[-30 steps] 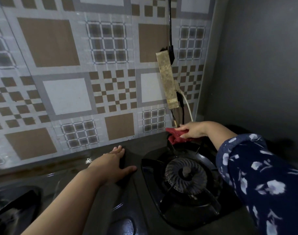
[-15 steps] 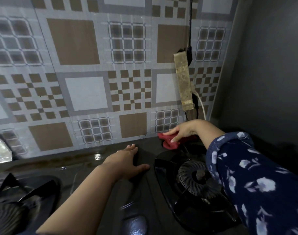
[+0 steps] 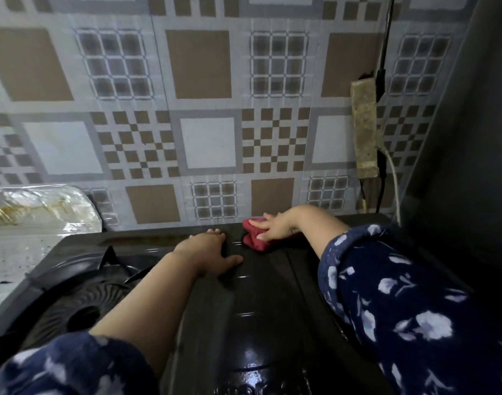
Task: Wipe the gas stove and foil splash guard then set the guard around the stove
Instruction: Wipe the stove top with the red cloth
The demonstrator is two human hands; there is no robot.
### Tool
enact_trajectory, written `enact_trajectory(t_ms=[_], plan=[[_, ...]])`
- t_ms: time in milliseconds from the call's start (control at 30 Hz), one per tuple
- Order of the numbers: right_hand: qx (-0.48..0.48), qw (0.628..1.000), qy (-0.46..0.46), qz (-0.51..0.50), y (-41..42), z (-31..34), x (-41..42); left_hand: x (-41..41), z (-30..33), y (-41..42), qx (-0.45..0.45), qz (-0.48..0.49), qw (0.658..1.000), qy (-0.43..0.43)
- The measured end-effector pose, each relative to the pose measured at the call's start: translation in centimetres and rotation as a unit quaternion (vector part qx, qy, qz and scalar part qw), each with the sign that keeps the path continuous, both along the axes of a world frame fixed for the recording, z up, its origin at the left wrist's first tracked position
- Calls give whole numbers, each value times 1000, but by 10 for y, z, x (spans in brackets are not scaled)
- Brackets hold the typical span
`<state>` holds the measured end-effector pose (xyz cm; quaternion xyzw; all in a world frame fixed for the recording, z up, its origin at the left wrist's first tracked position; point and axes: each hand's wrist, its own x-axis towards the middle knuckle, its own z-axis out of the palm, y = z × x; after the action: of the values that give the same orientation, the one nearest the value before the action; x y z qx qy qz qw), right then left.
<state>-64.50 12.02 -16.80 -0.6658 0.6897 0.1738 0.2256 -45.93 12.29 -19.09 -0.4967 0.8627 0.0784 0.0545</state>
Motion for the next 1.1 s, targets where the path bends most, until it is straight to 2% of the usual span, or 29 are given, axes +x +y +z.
enact_trajectory(t_ms=[200, 400, 567, 767, 1100], plan=[[-49, 997, -42, 33, 1, -11, 62, 49, 11, 0, 9, 39, 999, -7], [-46, 993, -109, 19, 7, -13, 105, 108, 28, -5, -15, 65, 998, 22], [-71, 995, -72, 18, -8, -20, 119, 140, 18, -5, -25, 98, 994, 42], [-118, 990, -76, 14, -22, -20, 155, 174, 10, -1, -77, 60, 994, 46], [-129, 988, -78, -16, -9, -29, 153, 211, 8, 4, -37, 49, 997, 38]])
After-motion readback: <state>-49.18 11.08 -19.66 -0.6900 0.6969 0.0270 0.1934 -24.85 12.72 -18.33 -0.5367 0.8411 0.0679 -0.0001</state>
